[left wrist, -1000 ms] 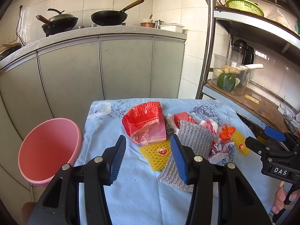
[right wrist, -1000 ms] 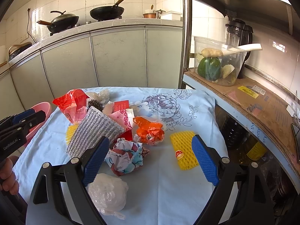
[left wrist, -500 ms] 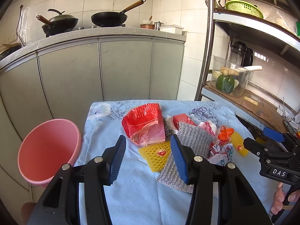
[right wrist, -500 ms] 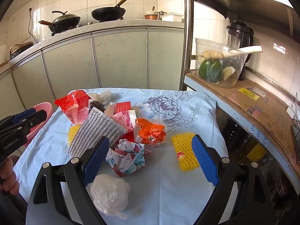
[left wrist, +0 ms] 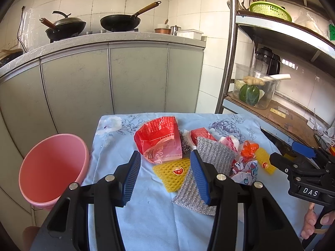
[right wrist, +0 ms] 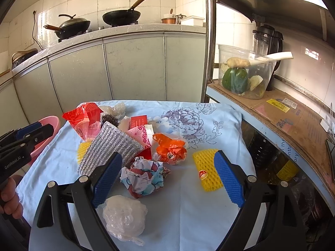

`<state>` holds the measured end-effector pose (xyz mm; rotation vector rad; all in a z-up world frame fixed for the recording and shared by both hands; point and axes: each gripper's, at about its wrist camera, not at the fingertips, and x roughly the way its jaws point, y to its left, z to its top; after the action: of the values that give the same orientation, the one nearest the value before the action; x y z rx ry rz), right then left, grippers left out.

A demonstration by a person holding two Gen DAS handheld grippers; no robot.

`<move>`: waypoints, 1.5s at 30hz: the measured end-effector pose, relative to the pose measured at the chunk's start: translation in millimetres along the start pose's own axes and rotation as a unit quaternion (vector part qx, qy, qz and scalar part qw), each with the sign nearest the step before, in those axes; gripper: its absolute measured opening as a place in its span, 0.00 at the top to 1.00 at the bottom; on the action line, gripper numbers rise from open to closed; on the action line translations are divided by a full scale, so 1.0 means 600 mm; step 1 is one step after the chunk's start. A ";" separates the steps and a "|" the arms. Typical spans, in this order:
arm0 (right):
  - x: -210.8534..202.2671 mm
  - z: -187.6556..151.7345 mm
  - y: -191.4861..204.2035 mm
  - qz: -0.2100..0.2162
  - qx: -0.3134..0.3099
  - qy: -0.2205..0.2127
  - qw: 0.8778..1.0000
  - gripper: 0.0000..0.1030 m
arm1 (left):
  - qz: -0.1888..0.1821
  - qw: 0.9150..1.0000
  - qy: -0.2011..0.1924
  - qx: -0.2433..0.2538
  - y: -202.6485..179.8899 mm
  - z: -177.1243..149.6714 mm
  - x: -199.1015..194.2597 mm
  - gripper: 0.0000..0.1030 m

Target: Collect trash

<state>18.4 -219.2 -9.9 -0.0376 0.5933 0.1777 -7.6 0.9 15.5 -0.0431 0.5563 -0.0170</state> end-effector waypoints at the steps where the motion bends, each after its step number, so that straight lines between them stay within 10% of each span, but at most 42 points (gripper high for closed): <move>1: -0.001 0.000 0.000 0.001 0.000 -0.002 1.000 0.13 | -0.001 1.000 0.000 0.000 0.000 -0.001 0.000 0.53; 26: -0.012 -0.008 -0.001 0.012 -0.003 0.000 1.000 0.13 | -0.059 0.998 0.016 0.000 0.004 -0.020 0.016 0.53; 45: -0.003 -0.053 0.009 0.090 -0.021 0.051 0.994 0.19 | -0.134 0.977 0.163 0.008 -0.012 -0.057 0.153 0.53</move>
<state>-1.6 -217.1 -35.4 -0.0335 0.6951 0.3655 52.3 -10.2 -61.7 -0.1000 0.8753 -0.2959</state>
